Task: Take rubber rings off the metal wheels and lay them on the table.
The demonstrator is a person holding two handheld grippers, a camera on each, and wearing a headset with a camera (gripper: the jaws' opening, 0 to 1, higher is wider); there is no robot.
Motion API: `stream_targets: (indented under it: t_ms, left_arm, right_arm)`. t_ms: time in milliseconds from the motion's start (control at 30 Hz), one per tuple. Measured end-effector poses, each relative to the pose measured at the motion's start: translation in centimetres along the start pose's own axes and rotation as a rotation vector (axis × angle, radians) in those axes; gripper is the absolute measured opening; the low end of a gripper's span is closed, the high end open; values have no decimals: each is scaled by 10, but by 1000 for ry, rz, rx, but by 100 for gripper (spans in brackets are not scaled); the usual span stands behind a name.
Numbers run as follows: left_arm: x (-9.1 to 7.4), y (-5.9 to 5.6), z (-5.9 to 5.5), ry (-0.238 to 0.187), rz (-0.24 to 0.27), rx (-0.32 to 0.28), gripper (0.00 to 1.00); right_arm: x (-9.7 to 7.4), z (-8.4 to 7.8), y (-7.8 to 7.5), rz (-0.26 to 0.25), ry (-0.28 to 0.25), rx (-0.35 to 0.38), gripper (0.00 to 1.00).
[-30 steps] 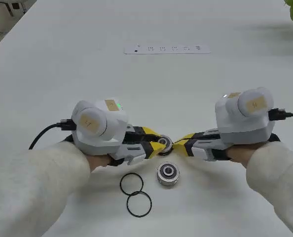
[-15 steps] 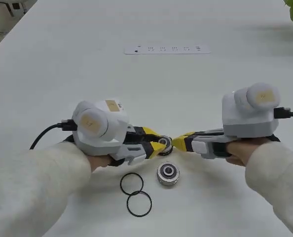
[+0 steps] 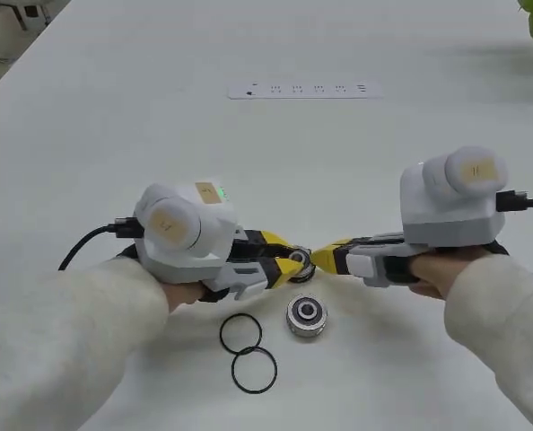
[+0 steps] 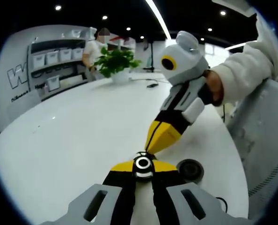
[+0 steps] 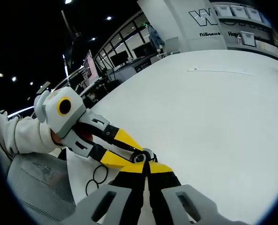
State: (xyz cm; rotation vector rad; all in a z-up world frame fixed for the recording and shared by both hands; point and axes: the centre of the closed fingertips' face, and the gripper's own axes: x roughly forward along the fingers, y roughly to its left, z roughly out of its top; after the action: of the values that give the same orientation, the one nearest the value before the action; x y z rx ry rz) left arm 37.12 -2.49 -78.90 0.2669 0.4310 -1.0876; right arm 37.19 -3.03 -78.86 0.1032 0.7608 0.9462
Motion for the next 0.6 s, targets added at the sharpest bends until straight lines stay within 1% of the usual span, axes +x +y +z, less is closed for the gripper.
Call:
stream_targets:
  t_ms: [600]
  left_arm:
    - [0,0,0,-3,-1,1,13]
  right_arm:
    - [0,3,3,6,0,-10,0]
